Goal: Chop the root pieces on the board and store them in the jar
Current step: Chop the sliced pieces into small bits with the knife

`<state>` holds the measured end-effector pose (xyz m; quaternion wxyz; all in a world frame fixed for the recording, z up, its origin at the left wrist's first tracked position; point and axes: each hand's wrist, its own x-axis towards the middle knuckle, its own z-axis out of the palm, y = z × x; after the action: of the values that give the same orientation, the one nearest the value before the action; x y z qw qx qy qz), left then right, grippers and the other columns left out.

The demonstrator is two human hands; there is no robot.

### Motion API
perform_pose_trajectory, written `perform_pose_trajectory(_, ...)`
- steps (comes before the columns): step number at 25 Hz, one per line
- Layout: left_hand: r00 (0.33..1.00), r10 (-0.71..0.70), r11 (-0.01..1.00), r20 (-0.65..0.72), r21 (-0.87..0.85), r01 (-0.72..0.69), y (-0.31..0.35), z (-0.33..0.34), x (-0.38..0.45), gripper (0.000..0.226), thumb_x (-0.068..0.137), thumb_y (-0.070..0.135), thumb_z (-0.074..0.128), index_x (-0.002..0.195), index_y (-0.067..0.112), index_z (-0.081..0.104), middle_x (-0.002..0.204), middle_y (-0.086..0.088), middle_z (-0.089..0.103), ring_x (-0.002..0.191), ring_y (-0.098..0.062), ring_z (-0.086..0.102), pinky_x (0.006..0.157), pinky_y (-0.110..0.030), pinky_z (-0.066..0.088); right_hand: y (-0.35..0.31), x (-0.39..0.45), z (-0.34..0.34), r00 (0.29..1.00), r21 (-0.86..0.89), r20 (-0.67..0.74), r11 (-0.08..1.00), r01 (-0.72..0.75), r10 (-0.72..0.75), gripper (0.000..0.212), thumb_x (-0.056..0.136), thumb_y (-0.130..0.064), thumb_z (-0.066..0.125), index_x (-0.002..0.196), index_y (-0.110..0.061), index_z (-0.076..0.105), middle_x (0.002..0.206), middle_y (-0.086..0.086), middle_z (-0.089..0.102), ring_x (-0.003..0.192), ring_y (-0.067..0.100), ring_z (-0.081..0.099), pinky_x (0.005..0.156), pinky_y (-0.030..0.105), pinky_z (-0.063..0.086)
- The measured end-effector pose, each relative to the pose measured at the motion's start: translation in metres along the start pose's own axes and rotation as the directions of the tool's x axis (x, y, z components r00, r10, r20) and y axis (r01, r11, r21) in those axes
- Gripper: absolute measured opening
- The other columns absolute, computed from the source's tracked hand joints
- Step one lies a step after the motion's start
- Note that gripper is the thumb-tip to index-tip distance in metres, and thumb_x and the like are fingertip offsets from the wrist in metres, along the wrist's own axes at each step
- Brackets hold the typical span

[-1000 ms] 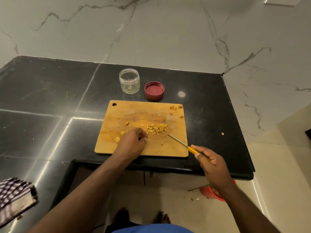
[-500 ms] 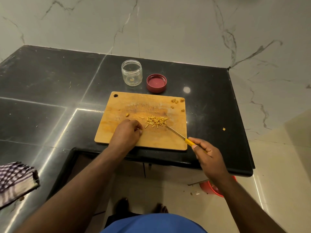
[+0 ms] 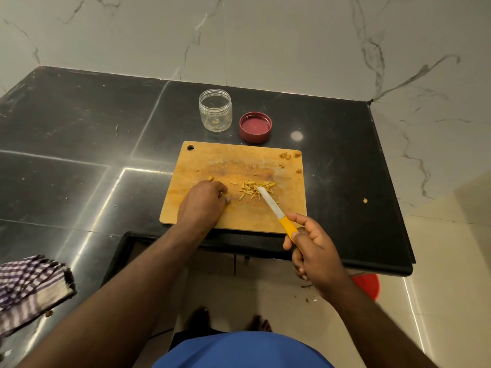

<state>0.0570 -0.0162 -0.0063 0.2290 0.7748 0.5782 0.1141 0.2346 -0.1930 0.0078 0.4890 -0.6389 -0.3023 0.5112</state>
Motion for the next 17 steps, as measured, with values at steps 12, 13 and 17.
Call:
perform_pose_trajectory(12,0.999,0.003,1.000,0.037,-0.030,-0.002,-0.014,0.001,0.011,0.023,0.092,0.033,0.070,0.113,0.025,0.075,0.108,0.006,0.073,0.102,-0.016,0.063,0.083,-0.043,0.059,-0.006,0.002,0.056,0.968,-0.701,0.111,0.673,0.236,-0.223,0.049,0.105,-0.023,0.038,0.152,-0.024,0.028,0.143,-0.003,0.046,0.118,-0.001,0.041,0.094,0.013,0.033)
perform_pose_trajectory(13,0.999,-0.002,0.999,0.044,-0.037,0.003,-0.015,0.001,0.013,0.022,0.091,0.034,0.070,0.111,0.026,0.075,0.107,0.006,0.073,0.101,-0.016,0.063,0.082,-0.044,0.059,-0.006,0.003,0.060,0.966,-0.719,0.121,0.650,0.245,-0.230,0.049,0.105,-0.022,0.037,0.153,-0.024,0.028,0.139,-0.002,0.048,0.112,-0.001,0.042,0.090,0.013,0.035)
perform_pose_trajectory(17,0.998,-0.011,0.997,0.062,-0.072,0.016,-0.022,0.003,0.019,0.019,0.088,0.039,0.073,0.103,0.029,0.077,0.102,0.009,0.073,0.101,-0.018,0.061,0.082,-0.044,0.057,-0.004,0.008,0.072,0.958,-0.785,0.133,0.563,0.259,-0.254,0.050,0.104,-0.021,0.036,0.153,-0.021,0.026,0.124,0.000,0.052,0.100,0.011,0.051,0.083,0.025,0.044)
